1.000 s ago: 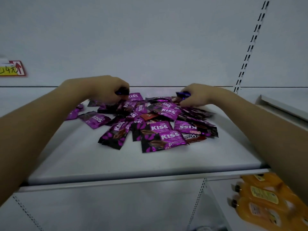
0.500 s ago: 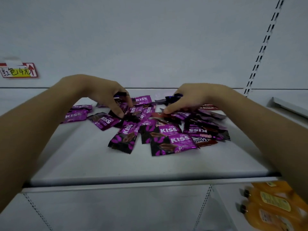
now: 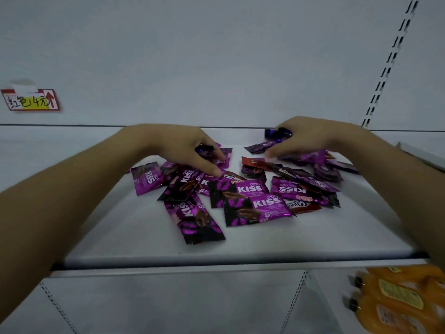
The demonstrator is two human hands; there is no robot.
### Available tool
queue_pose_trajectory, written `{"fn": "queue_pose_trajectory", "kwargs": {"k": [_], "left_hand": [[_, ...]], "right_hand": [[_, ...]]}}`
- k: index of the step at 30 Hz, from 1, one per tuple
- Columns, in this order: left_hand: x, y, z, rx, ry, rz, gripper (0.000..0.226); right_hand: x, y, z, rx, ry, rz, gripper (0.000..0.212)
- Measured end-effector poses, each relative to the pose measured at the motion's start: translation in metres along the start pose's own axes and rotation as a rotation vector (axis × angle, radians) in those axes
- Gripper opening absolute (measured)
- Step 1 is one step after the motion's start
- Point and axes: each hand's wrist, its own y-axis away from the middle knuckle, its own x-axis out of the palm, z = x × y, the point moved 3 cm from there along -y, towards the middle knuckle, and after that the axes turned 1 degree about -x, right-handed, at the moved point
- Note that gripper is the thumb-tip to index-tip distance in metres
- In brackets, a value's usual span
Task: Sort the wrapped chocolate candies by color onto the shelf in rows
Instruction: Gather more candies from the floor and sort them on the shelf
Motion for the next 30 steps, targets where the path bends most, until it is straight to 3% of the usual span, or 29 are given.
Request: {"fn": "queue_pose_trajectory", "kwargs": {"k": [3, 7, 9, 11, 14, 16, 21, 25, 28, 30], "left_hand": [[0.0, -0.002, -0.002, -0.024, -0.044, 0.008, 0.066], [-0.014, 0.006, 0.011, -0.053, -0.063, -0.075, 0.058], [-0.027, 0.01, 0.03, -0.143, -0.132, -0.161, 0.059], [-0.034, 0.014, 0.05, -0.274, -0.227, -0.142, 0.065], [-0.029, 0.019, 0.069, -0.401, -0.194, 0.007, 0.061], [-0.028, 0.018, 0.074, -0.413, -0.157, 0.001, 0.054], [-0.03, 0.016, 0.063, -0.304, -0.116, -0.093, 0.065], [-0.025, 0.013, 0.023, -0.072, 0.04, -0.19, 0.039], [-0.013, 0.016, -0.023, 0.108, 0.098, -0.149, 0.029], [-0.005, 0.018, -0.042, 0.147, 0.106, -0.059, 0.028]], "right_hand": [[0.01, 0.006, 0.015, -0.031, 0.028, 0.129, 0.056], [0.004, 0.003, -0.004, 0.124, 0.107, 0.047, 0.05], [0.003, 0.004, -0.011, 0.159, 0.113, 0.005, 0.051], [0.0, 0.009, -0.008, 0.129, 0.063, 0.011, 0.057], [-0.005, 0.024, 0.001, 0.106, -0.072, 0.233, 0.07], [-0.007, 0.03, -0.002, 0.165, -0.084, 0.329, 0.067], [-0.014, 0.031, -0.025, 0.219, -0.074, 0.337, 0.061], [-0.003, 0.031, -0.019, 0.191, -0.062, 0.374, 0.063], [0.006, 0.026, 0.0, 0.094, -0.184, 0.317, 0.052], [0.011, 0.021, 0.009, 0.112, -0.151, 0.23, 0.057]]}}
